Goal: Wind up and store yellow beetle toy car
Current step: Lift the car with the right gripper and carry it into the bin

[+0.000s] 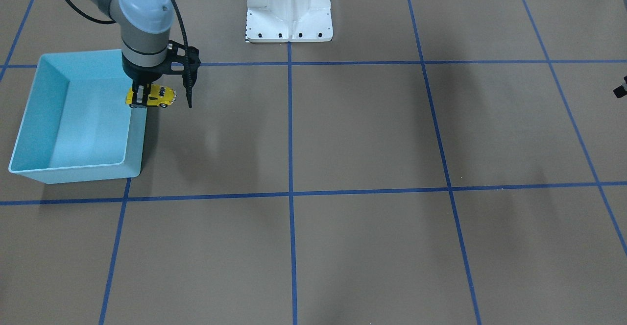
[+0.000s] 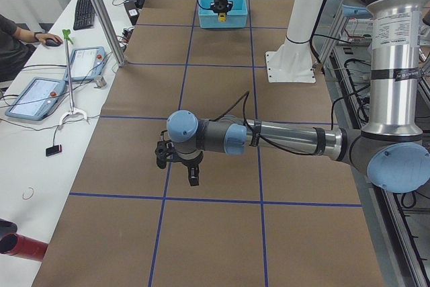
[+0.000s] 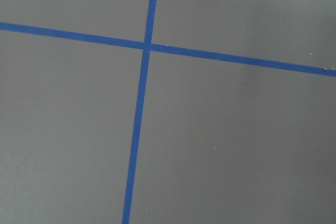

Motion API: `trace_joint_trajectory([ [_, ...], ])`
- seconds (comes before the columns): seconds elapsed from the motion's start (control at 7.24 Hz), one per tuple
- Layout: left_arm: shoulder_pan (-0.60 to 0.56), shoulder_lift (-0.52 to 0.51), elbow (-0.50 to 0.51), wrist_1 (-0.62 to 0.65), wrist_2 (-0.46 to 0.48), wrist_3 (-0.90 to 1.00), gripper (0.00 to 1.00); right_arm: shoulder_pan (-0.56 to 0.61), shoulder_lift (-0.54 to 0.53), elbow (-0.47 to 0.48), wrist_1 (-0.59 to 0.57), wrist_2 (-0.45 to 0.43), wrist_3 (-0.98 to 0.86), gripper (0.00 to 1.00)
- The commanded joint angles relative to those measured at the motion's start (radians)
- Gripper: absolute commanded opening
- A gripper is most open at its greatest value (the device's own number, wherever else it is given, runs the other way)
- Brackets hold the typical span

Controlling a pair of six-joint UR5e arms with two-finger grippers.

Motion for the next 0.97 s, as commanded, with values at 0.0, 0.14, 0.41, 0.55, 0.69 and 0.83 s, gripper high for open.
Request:
trace_joint_trajectory([
  [0.0,0.0,0.0,0.0,0.0,0.0,-0.001,1.0,0.093,-0.046,0.034,-0.027,-0.012,-0.19,0.2],
  [0.14,0.0,0.0,0.0,0.0,0.0,-0.002,1.0,0.096,-0.117,0.046,0.0,-0.012,-0.209,0.21],
  [0.41,0.0,0.0,0.002,0.0,0.0,-0.002,1.0,0.1,-0.284,0.048,0.202,-0.008,-0.21,0.37],
  [0.55,0.0,0.0,0.002,0.0,0.0,-0.002,1.0,0.1,-0.3,0.04,0.232,-0.005,-0.207,0.78],
  [0.69,0.0,0.0,0.002,0.0,0.0,-0.002,1.0,0.11,-0.288,0.037,0.231,0.0,-0.203,1.0],
  [0.83,0.0,0.0,0.002,0.0,0.0,-0.002,1.0,0.145,-0.283,0.033,0.231,0.021,-0.201,1.0],
])
